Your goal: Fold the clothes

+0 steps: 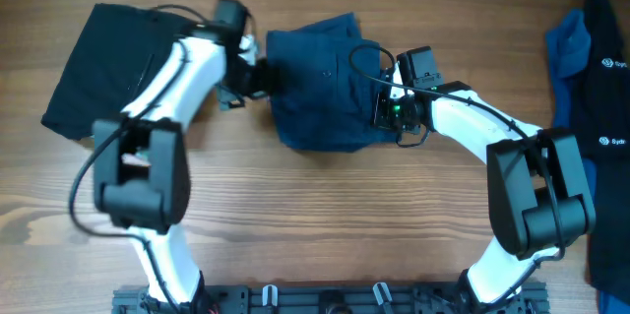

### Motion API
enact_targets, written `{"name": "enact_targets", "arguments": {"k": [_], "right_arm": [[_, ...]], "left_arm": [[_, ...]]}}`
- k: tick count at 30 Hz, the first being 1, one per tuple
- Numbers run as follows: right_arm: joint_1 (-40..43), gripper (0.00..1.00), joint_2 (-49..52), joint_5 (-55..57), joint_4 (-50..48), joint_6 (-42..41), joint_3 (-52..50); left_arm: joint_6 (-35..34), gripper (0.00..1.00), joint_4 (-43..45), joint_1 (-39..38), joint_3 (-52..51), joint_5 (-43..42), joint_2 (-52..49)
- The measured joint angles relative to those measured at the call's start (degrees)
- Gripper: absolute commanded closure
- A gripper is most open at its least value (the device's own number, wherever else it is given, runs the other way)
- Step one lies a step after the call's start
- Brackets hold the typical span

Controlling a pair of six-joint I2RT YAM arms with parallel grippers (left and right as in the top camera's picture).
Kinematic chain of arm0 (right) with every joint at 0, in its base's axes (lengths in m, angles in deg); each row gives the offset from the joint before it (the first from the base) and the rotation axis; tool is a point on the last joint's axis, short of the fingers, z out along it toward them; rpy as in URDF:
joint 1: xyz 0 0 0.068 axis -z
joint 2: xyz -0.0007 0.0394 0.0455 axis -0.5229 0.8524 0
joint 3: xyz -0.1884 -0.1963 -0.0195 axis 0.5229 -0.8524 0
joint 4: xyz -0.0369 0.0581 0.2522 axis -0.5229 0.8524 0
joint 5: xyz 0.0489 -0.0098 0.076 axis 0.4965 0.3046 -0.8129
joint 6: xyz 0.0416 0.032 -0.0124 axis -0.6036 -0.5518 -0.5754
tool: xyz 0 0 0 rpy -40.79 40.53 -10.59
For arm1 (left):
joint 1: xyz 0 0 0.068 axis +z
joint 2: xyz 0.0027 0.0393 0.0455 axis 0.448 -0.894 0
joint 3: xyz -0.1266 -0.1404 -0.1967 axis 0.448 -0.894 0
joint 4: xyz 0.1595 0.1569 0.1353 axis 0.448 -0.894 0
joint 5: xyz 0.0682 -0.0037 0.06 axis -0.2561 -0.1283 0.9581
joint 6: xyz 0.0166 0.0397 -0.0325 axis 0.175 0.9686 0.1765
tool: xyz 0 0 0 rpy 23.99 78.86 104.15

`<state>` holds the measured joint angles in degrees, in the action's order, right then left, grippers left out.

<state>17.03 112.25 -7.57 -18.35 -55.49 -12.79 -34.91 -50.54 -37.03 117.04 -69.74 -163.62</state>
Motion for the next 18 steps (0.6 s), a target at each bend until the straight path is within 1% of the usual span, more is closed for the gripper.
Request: {"name": "enact_targets", "arguments": {"k": [2, 5, 6, 7, 8, 9, 10, 12, 14, 15, 16, 17, 18], "right_arm": [[0.0, 0.96, 0.0, 0.0, 0.0, 0.0, 0.0], [0.0, 0.96, 0.0, 0.0, 0.0, 0.0, 0.0], [0.0, 0.96, 0.0, 0.0, 0.1, 0.0, 0.0], [0.1, 0.96, 0.0, 0.0, 0.3, 0.0, 0.1], [0.3, 0.95, 0.0, -0.2, 0.6, 0.2, 0.2], [1.2, 0.96, -0.2, -1.6, 1.0, 1.3, 0.2], [1.7, 0.96, -0.5, -3.3, 1.0, 2.9, 0.0], [3.9, 0.96, -3.2, -10.2, 0.6, 7.4, -1.9], [4.7, 0.96, -9.4, -15.0, 0.6, 9.7, -2.8], [4.4, 0.96, -16.2, -17.8, 0.7, 11.6, -2.8], [4.1, 0.96, -19.2, -18.2, 1.0, 12.2, -2.6], [3.2, 0.96, -24.5, -17.6, 2.0, 13.6, -2.4], [2.9, 0.96, -25.9, -15.2, 2.4, 14.1, -2.4]], "left_arm": [[0.0, 0.0, 0.1, 2.2, 0.0, -1.7, 2.9], [0.0, 0.0, 0.7, 3.0, 0.0, -3.4, 4.3], [0.0, 0.05, 0.8, 2.8, -0.1, -3.7, 4.1], [0.3, 0.19, 0.9, 2.5, -0.3, -4.0, 3.9], [0.4, 0.47, 0.9, 2.1, -0.4, -4.3, 3.7], [1.4, 0.96, 0.5, 1.4, -0.5, -4.6, 3.5], [1.6, 0.96, 0.2, 1.0, -0.6, -4.7, 3.5], [2.7, 0.96, -0.2, 0.0, -0.6, -4.9, 3.5], [3.5, 0.96, -0.2, -0.4, -0.6, -5.1, 3.6], [3.5, 0.96, -0.2, -0.4, -0.5, -5.1, 4.1], [3.5, 0.96, -0.3, -0.4, -0.5, -5.1, 4.8], [3.6, 0.96, -1.2, -0.4, -0.5, -5.1, 6.6], [3.6, 0.96, -3.1, -1.1, 0.0, -5.1, 11.6]]}}
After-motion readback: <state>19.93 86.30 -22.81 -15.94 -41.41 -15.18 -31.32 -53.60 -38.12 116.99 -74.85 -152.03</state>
